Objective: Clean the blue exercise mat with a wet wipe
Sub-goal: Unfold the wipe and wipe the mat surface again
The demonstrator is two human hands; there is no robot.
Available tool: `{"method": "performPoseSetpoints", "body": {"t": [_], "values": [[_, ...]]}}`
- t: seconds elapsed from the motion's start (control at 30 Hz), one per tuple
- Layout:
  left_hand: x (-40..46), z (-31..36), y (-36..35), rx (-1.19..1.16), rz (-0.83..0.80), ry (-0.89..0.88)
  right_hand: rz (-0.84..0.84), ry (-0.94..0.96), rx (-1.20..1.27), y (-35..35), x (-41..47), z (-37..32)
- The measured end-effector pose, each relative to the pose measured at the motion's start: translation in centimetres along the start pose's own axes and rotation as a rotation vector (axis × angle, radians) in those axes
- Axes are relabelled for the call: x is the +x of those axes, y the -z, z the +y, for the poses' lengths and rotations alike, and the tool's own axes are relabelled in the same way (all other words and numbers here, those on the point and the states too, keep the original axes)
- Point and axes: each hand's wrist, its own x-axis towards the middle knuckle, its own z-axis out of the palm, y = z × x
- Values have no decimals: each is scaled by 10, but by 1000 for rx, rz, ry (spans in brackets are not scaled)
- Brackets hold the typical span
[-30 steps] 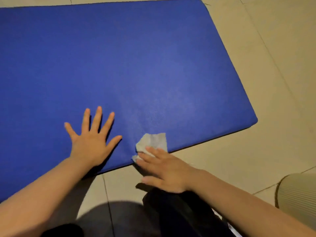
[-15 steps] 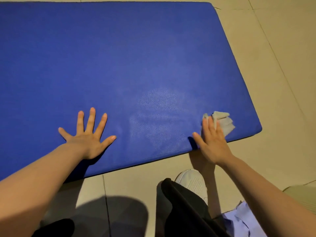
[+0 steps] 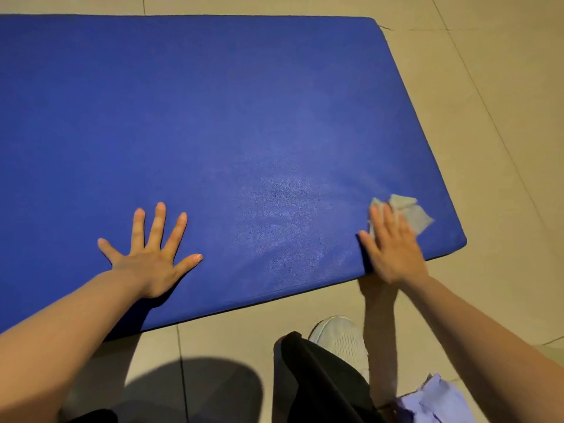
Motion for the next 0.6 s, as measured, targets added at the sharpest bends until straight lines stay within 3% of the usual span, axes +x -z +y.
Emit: {"method": "performPoseSetpoints", "body": {"t": [0.13,0.17,0.3,0.4,0.5,0.6], "values": [[2,-2,-2,-15,12,-14,46,-214,155,10,1,-33],[3,-2,-2,-19,13,-15,43,-124,170,13,1,-53],[3,-2,-3,-25,16,-3,-85,565,144,7,-11,-148],[3,-3,-2,-34,22,2,-71,690,53,6,-2,-168],[1,-2,-1,-35,9,-3,42,417,66,14,16,-109],[4,-6,-5,-28,12,-17,-17,15,93,27,14,-24]]}}
